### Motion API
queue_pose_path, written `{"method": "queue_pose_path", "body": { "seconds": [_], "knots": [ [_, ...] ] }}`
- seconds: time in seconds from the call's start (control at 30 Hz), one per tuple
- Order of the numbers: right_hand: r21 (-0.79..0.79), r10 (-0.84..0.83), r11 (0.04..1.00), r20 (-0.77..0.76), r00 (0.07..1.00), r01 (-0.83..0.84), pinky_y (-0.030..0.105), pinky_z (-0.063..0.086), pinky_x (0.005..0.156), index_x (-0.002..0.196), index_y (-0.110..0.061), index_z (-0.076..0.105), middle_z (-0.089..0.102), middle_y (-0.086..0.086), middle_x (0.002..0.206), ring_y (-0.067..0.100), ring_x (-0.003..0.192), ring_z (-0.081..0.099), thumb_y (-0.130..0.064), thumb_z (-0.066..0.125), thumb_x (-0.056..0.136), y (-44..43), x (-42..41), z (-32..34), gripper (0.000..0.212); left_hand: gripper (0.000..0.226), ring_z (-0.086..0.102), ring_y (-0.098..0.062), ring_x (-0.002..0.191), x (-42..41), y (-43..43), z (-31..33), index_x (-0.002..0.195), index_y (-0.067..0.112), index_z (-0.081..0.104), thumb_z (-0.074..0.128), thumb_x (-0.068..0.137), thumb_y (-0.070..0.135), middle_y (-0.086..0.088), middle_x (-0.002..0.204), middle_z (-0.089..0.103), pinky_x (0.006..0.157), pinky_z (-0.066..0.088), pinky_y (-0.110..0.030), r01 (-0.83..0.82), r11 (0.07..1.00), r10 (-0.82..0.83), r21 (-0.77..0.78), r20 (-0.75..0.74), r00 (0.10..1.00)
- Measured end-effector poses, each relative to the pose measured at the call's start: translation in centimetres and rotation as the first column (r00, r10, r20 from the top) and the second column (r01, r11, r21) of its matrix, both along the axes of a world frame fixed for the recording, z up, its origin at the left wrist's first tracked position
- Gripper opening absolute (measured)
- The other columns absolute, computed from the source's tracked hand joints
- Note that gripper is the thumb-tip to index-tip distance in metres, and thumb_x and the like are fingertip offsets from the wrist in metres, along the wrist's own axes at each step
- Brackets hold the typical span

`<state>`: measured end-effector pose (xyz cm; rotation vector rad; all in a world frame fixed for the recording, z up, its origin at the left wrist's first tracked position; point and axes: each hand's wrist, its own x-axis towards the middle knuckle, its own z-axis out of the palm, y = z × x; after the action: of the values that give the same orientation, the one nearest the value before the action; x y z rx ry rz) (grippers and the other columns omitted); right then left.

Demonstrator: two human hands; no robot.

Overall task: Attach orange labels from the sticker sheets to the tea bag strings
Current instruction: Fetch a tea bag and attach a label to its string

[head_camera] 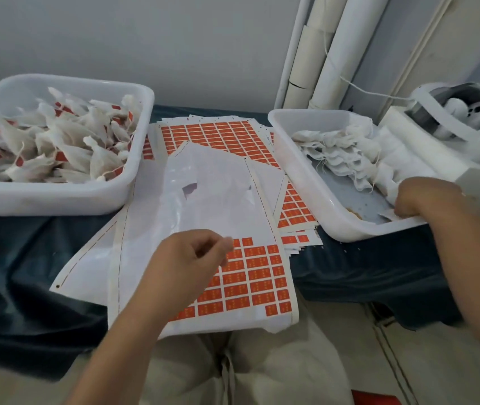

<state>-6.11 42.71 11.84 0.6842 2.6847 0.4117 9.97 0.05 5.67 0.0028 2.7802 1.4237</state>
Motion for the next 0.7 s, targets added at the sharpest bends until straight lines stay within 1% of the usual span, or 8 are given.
{"method": "queue_pose_path", "body": {
  "seconds": [0.13, 0.27, 0.33, 0.4, 0.47, 0.53, 0.6, 0.7],
  "knots": [
    [0.029, -0.027, 0.999, 0.001, 1.0, 0.027, 0.043, 0.05, 0.098, 0.101, -0.018, 0.058, 0.057, 0.002, 0.1, 0.03, 0.105, 0.06, -0.057, 0.075, 0.082, -0.1, 0.0, -0.2, 0.047, 0.033, 0.069, 0.012, 0.078, 1.7, -0.1, 0.1, 0.076, 0.033, 0.075, 0.059, 0.096, 0.055, 0.031, 0.08, 0.072, 0.051, 0.044, -0.001, 0.046, 0.99, -0.054, 0.134, 0.051, 0.997],
    [0.06, -0.034, 0.998, 0.014, 0.999, 0.033, 0.039, 0.046, 0.094, 0.108, -0.014, 0.057, 0.058, 0.008, 0.109, 0.028, 0.097, 0.056, -0.042, 0.065, 0.095, -0.5, 0.0, -0.9, 0.032, 0.03, 0.071, 0.01, 0.078, 2.7, -0.1, 0.9, 0.078, 0.033, 0.076, 0.06, 0.095, 0.053, 0.028, 0.08, 0.073, 0.056, 0.044, 0.001, 0.055, 0.975, -0.068, 0.215, 0.053, 0.996],
    [0.082, -0.057, 0.995, -0.01, 0.998, 0.057, 0.045, 0.045, 0.097, 0.109, -0.013, 0.06, 0.061, 0.009, 0.121, 0.03, 0.104, 0.058, -0.045, 0.064, 0.095, -1.0, 0.3, -0.1, 0.035, 0.03, 0.071, 0.009, 0.078, 2.9, -0.1, 1.3, 0.079, 0.032, 0.076, 0.06, 0.095, 0.052, 0.027, 0.08, 0.074, 0.057, 0.044, 0.0, 0.066, 0.97, -0.079, 0.233, 0.045, 0.996],
    [0.068, -0.044, 0.996, -0.096, 0.994, 0.05, 0.047, 0.046, 0.096, 0.12, -0.016, 0.065, 0.062, 0.009, 0.112, 0.031, 0.103, 0.059, -0.031, 0.06, 0.098, -0.9, 0.6, 1.3, 0.027, 0.029, 0.071, 0.009, 0.076, 3.0, -0.2, 1.4, 0.08, 0.032, 0.077, 0.061, 0.095, 0.051, 0.027, 0.08, 0.074, 0.057, 0.044, -0.001, 0.066, 0.966, -0.076, 0.251, 0.029, 0.997],
    [0.001, 0.043, 0.999, -0.28, 0.959, -0.044, 0.046, 0.047, 0.093, 0.127, -0.026, 0.068, 0.067, 0.008, 0.118, 0.033, 0.107, 0.062, -0.024, 0.053, 0.103, -0.4, 1.0, 2.6, 0.029, 0.03, 0.07, 0.007, 0.075, 3.0, -0.3, 1.5, 0.079, 0.03, 0.077, 0.061, 0.096, 0.049, 0.025, 0.079, 0.074, 0.056, 0.045, -0.002, 0.057, 0.963, -0.062, 0.264, 0.013, 0.998],
    [-0.089, 0.157, 0.97, -0.488, 0.859, -0.228, 0.044, 0.048, 0.09, 0.122, -0.028, 0.07, 0.07, 0.009, 0.126, 0.035, 0.113, 0.063, -0.025, 0.058, 0.103, -0.9, 2.5, 3.8, 0.022, 0.031, 0.07, 0.006, 0.075, 3.0, -0.3, 1.5, 0.079, 0.03, 0.077, 0.06, 0.096, 0.049, 0.023, 0.079, 0.074, 0.055, 0.045, -0.002, 0.046, 0.965, -0.052, 0.257, 0.014, 0.999],
    [-0.196, 0.193, 0.891, -0.654, 0.732, -0.41, 0.041, 0.047, 0.084, 0.111, -0.025, 0.07, 0.074, 0.006, 0.116, 0.03, 0.104, 0.065, -0.029, 0.066, 0.1, -2.5, 4.2, 4.7, 0.012, 0.03, 0.07, 0.008, 0.076, 3.0, -0.1, 1.6, 0.079, 0.029, 0.076, 0.06, 0.097, 0.047, 0.025, 0.079, 0.074, 0.054, 0.044, -0.002, 0.034, 0.967, -0.04, 0.251, 0.02, 0.999],
    [-0.347, 0.154, 0.712, -0.771, 0.618, -0.61, 0.036, 0.047, 0.078, 0.097, -0.036, 0.071, 0.075, -0.009, 0.1, 0.015, 0.088, 0.068, -0.038, 0.07, 0.098, -6.6, 7.3, 5.7, 0.002, 0.028, 0.07, 0.01, 0.079, 3.3, 0.3, 2.1, 0.08, 0.031, 0.075, 0.061, 0.097, 0.048, 0.029, 0.082, 0.073, 0.056, 0.045, -0.001, 0.013, 0.96, -0.013, 0.281, 0.0, 1.0]
  ]
}}
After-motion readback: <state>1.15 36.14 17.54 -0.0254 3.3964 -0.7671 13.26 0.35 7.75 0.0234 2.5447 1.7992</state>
